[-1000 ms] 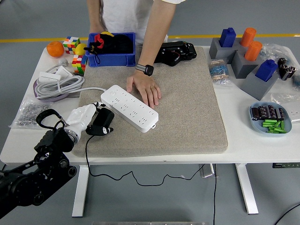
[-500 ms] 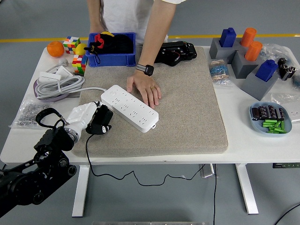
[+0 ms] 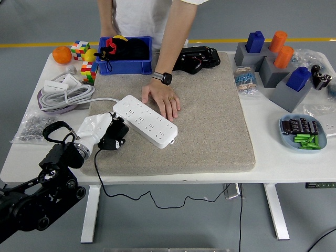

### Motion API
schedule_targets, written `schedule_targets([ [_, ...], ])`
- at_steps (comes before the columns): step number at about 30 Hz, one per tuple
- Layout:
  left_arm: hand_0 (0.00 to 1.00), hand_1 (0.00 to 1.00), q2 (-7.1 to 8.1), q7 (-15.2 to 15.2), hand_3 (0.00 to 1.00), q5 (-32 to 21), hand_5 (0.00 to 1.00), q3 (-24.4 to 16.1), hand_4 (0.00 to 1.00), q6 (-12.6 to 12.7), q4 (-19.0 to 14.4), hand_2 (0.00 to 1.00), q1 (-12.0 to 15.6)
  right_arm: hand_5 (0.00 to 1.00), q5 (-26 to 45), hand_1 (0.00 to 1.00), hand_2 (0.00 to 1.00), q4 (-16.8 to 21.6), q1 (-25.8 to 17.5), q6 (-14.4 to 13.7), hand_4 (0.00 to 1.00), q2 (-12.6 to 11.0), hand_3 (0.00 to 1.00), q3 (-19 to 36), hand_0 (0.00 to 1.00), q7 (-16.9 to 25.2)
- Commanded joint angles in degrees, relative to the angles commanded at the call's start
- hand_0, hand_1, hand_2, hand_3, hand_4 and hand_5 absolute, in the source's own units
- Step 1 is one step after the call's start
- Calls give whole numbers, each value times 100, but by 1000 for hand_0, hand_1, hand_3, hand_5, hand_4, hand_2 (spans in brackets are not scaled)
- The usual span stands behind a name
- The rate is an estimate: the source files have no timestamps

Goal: Press the white button,pick up the black plug,place it near the board,insert it into the board

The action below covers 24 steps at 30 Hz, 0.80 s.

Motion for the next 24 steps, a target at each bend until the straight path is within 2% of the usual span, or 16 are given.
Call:
schedule_targets([
  [1,327,456,1,-16,589,4,2,-1,653,13,3,460,-6,416,0,642,651,3,0,0,675,2,594,0,700,2],
  [2,281,358,4,-41,574,-18,2,-3,650,34,1,378,-20,417,2,641,651,4,1,0,674,4,595,-2,699,2],
  [8,280,349,28,-166,574,-158,2,-52,645,155,-22,367,-138,418,2,641,650,2,5,-1,673,-4,594,-14,698,4],
  [15,275,353,-5,-271,573,-514,2,-7,636,229,93,366,-479,416,13,641,650,-4,16,1,672,-7,592,-26,698,0],
  [21,277,355,-117,-257,574,-663,2,257,629,173,429,368,-917,416,25,641,651,3,37,-1,672,-15,593,-48,698,3],
  [24,277,355,-143,-260,574,-711,2,359,629,141,550,368,-1015,416,31,641,651,3,38,-1,672,-18,593,-57,698,3],
])
